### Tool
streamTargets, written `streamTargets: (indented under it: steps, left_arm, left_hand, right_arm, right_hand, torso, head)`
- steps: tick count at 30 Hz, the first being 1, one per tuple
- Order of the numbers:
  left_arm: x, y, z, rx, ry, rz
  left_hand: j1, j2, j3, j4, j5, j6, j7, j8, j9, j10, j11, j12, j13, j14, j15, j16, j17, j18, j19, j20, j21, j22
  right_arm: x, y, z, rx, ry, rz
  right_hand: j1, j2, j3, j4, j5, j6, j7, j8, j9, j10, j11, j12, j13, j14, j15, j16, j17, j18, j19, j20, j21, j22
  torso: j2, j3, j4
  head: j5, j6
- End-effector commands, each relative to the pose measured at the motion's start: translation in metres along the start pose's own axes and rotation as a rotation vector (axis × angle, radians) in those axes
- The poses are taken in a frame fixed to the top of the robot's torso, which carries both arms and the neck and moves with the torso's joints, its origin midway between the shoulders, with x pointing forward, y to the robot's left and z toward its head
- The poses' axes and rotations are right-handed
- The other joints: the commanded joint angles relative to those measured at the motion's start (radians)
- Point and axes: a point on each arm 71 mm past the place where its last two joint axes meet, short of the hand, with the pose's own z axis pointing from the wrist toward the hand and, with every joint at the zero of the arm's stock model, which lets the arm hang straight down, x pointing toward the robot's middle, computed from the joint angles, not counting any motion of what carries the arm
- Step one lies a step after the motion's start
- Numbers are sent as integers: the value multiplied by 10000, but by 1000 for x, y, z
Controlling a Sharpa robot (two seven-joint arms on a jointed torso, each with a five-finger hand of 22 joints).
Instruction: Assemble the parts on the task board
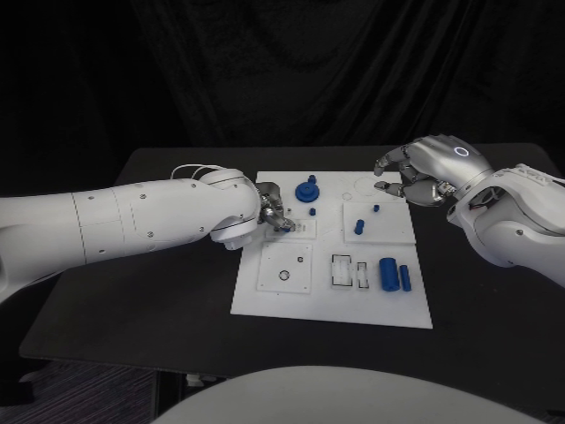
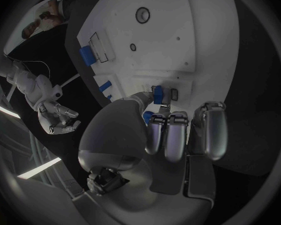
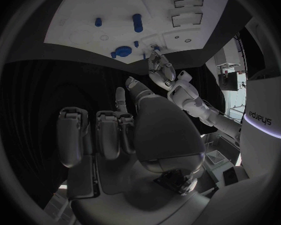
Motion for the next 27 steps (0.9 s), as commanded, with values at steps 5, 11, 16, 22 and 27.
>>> streamTargets:
  steps: [5,11,16,22,27]
  left_arm:
    - [2,-1,2,274,-153,-116]
    - [2,-1,3,314,-173,-131]
    - [3,-2,3,363,-168,-132]
    - [4,-3,4,363,-101,-88]
    - [5,-4,4,349,-28,-40]
  left_hand:
    - [-86,53,84,-48,-47,736,-642,-67,-10,1047,-49,24,2609,1055,-65,26,2634,-72,-5,-18,-52,1900]
    - [-102,56,111,-64,-45,738,-643,-80,-1,1047,-51,24,2609,1055,-65,26,2634,-71,-8,-18,-59,1899]
    - [-102,56,111,-64,-45,738,-643,-80,-1,1047,-51,24,2609,1055,-65,26,2634,-71,-8,-18,-59,1899]
    - [-134,62,145,-79,-47,757,-644,-88,14,1047,-51,24,2609,1055,-66,26,2634,-69,-14,-18,-72,1896]
    - [-162,66,162,-82,-54,774,-645,-91,25,1047,-52,24,2609,1055,-66,26,2634,-68,-17,-18,-78,1895]
  right_arm:
    - [1,-3,-1,234,80,-60]
    - [2,-3,-1,276,127,-68]
    - [3,-4,-1,302,160,-70]
    - [4,-4,-1,339,189,-78]
    - [4,-5,-1,379,220,-98]
  right_hand:
    - [93,18,53,5,43,93,-3,46,16,1060,17,27,2629,814,24,-37,1559,147,659,43,-38,2335]
    - [110,17,61,-5,58,92,-2,44,20,1060,18,27,2629,813,24,-40,1553,149,657,44,-43,2334]
    - [110,17,61,-5,58,92,-2,44,20,1060,18,27,2629,813,24,-40,1553,149,657,44,-43,2334]
    - [120,19,67,-10,68,91,0,43,22,1060,20,27,2629,814,25,-37,1559,148,657,44,-42,2334]
    - [130,20,72,-15,76,91,1,42,25,1060,22,27,2629,814,26,-38,1558,148,658,44,-41,2335]
  torso:
    - [-6,1,-3]
    - [-5,6,-13]
    - [-9,8,-20]
    - [-11,13,-11]
    - [-12,12,-10]
  head:
    - [-2,-2]
    - [6,-2]
    - [10,-2]
    - [-1,-2]
    - [21,-2]
